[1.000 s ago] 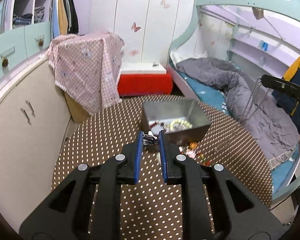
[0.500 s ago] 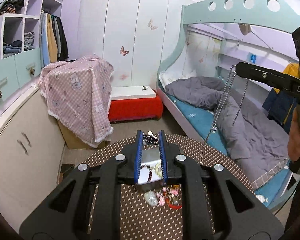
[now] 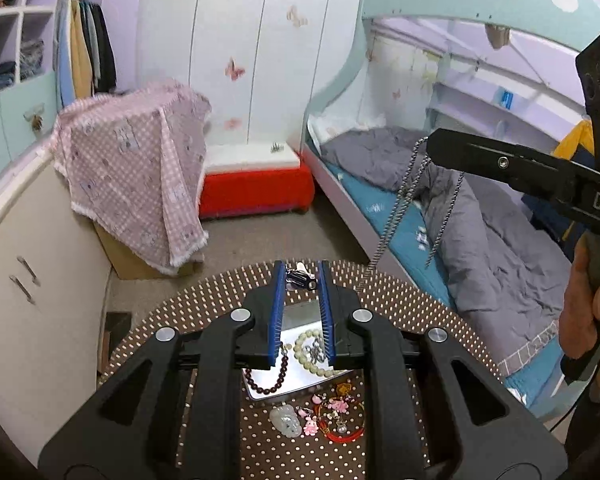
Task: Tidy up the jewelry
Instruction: 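Carry the silver chain and charm over the grey box and release both, then withdraw both tools from the box toward the jade pendant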
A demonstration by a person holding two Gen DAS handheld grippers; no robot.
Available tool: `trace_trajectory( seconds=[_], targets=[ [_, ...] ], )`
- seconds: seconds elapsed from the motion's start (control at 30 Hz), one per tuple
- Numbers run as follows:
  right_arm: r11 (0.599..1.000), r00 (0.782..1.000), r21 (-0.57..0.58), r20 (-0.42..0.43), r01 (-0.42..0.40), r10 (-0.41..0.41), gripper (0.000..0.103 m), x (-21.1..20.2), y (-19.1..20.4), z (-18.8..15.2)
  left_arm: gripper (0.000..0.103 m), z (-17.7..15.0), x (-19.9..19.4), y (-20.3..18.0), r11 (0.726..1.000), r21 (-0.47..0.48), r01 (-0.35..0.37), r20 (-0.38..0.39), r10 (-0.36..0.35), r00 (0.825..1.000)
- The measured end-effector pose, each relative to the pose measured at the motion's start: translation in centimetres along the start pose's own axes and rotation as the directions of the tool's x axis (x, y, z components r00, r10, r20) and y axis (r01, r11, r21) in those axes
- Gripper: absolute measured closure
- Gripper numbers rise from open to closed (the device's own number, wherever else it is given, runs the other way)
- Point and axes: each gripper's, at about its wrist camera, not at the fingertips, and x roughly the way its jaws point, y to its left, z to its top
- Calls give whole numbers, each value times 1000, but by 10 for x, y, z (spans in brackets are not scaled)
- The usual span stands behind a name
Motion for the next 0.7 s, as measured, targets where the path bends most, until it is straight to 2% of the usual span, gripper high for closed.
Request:
trace_trajectory(
  seconds=[0.03, 0.07, 0.1, 0.13, 0.17, 0.2, 0.37, 0.7],
  targets=[
    [1000, 1000, 15, -17, 2, -2, 80, 7, -3, -3, 86, -1, 8, 2, 1000, -3, -2, -25, 2, 1000],
    [1000, 1000, 26, -26, 4, -4, 79, 11, -6, -5, 76, -3, 14, 3, 1000, -3, -14, -45, 14, 999],
    [999, 999, 50, -36, 6, -4, 68, 16, -11, -10, 57, -5, 19, 5, 999, -5, -34, -63, 33, 997],
    [998, 999, 64, -41, 9, -6, 43, 18, -14, -11, 10, -6, 20, 7, 999, -11, -51, -64, 50, 997],
    [996, 999, 82, -44, 25, -21, 28, 21, -17, -15, 5, -9, 17, 9, 998, -20, -66, -28, 66, 997],
    [994, 999, 96, -35, 44, -41, 11, 21, -20, -19, 5, -11, 14, 10, 997, -20, -73, -14, 73, 997],
    [984, 996, 159, -48, 75, -68, 8, 22, -30, -28, 5, -17, 3, 17, 989, -26, -144, -3, 144, 990],
    [978, 995, 181, -25, 104, -102, 8, 2, -28, -36, 5, -22, -41, 26, 973, -92, -214, 74, 221, 973]
  ],
)
